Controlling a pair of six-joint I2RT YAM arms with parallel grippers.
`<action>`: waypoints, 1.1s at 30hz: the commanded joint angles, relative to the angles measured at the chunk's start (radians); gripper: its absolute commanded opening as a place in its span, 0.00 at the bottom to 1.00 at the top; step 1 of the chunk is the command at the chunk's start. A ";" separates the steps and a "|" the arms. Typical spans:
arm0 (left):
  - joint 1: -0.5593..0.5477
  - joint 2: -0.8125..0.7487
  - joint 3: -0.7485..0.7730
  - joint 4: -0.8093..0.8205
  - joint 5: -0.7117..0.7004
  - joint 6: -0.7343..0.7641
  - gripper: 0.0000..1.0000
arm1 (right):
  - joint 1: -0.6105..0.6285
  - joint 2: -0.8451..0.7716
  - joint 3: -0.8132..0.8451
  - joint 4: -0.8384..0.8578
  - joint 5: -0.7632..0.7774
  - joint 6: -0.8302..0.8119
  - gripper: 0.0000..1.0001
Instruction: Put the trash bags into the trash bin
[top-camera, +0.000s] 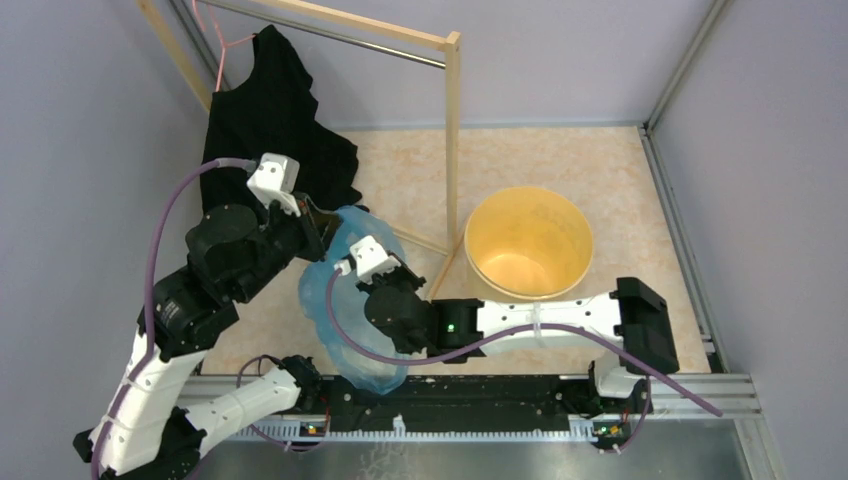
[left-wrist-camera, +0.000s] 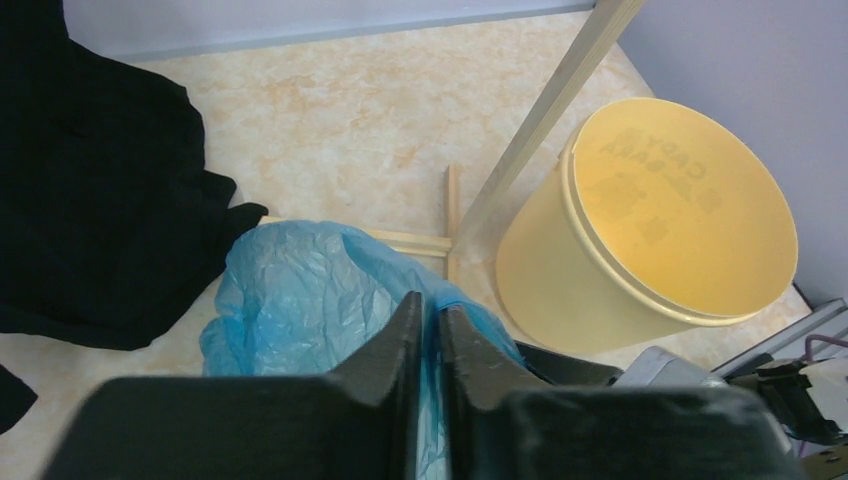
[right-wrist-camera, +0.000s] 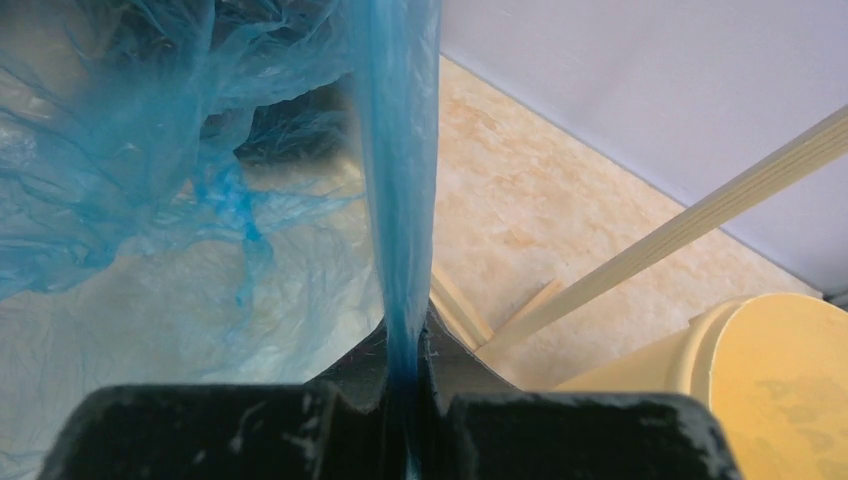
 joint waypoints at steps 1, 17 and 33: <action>0.003 -0.019 0.012 -0.002 -0.024 0.056 0.27 | -0.037 -0.170 -0.027 0.027 -0.176 0.046 0.00; 0.003 -0.061 0.019 0.017 0.285 0.098 0.99 | -0.289 -0.417 -0.035 -0.158 -0.668 0.415 0.00; 0.002 0.041 -0.094 0.065 0.484 0.086 0.89 | -0.320 -0.403 -0.023 -0.180 -0.752 0.419 0.00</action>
